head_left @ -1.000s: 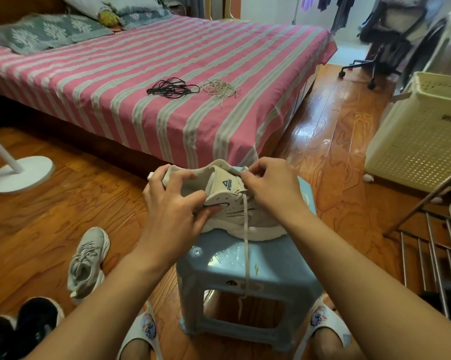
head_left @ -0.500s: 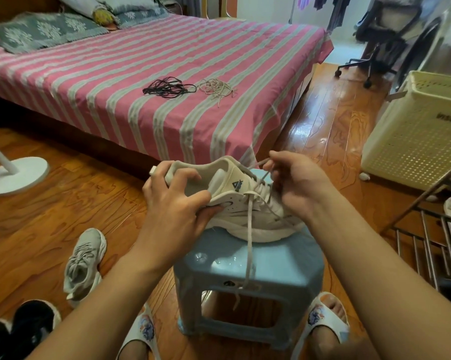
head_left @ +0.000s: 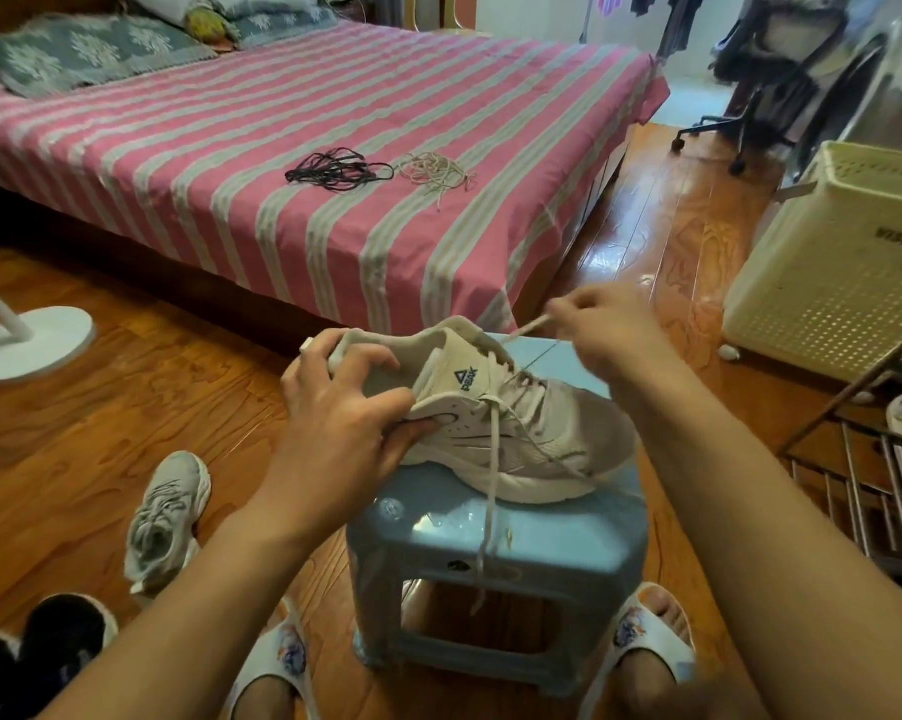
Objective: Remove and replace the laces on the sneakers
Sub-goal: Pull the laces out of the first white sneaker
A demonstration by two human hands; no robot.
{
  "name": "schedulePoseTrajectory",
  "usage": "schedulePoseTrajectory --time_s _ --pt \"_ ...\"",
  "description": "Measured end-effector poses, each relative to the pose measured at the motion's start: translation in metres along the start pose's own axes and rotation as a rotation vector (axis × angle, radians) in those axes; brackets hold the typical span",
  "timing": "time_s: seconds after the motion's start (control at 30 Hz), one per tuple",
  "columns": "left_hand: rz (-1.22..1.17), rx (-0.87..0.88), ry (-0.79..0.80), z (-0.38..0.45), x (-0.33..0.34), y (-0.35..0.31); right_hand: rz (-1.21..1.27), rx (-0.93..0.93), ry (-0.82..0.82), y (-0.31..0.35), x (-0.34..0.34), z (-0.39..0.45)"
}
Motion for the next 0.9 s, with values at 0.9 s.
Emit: schedulePoseTrajectory --time_s 0.9 --pt "-0.089 0.067 0.021 0.002 0.005 0.004 -0.380 -0.570 0.350 0.035 0.045 -0.036"
Point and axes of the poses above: each hand's wrist, its own z-axis towards the middle knuckle, its own x-axis out of the palm, y = z × x, the point moved 8 cm from there along z, towards the middle knuckle, and after that the axes turned 2 degrees about y, right-handed, at the moved point
